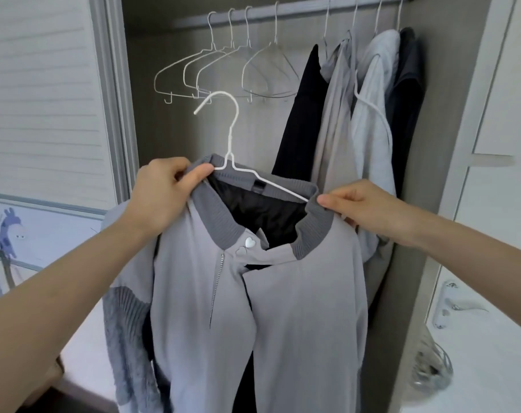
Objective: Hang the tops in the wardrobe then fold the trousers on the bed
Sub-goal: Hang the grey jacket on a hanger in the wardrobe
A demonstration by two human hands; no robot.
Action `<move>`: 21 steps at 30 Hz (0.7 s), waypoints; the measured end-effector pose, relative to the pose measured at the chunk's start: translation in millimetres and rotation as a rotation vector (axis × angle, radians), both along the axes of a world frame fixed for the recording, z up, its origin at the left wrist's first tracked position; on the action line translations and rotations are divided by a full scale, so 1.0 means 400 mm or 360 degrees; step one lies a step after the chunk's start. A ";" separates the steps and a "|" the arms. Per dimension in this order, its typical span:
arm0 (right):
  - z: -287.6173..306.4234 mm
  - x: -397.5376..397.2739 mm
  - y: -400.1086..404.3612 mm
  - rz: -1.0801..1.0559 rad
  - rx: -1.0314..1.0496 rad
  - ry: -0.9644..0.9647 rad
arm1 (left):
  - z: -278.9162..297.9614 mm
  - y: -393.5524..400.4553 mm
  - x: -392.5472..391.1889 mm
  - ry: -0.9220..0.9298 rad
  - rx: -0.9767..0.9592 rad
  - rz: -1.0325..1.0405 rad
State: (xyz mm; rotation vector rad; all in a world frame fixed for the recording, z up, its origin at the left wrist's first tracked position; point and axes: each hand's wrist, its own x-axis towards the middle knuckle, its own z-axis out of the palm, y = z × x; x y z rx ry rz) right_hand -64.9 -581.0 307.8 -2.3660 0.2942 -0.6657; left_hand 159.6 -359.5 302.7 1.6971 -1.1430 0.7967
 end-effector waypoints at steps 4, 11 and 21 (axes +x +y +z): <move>0.024 0.008 0.036 -0.0266 -0.0352 -0.0312 | 0.002 -0.002 -0.005 -0.0142 0.0121 -0.0090; 0.072 0.105 0.135 -0.0179 -0.0338 -0.0314 | -0.010 -0.077 -0.065 0.0000 0.0205 -0.0203; 0.027 0.057 0.076 -0.0200 -0.0181 -0.0217 | 0.004 -0.014 0.042 0.0542 0.0215 -0.0274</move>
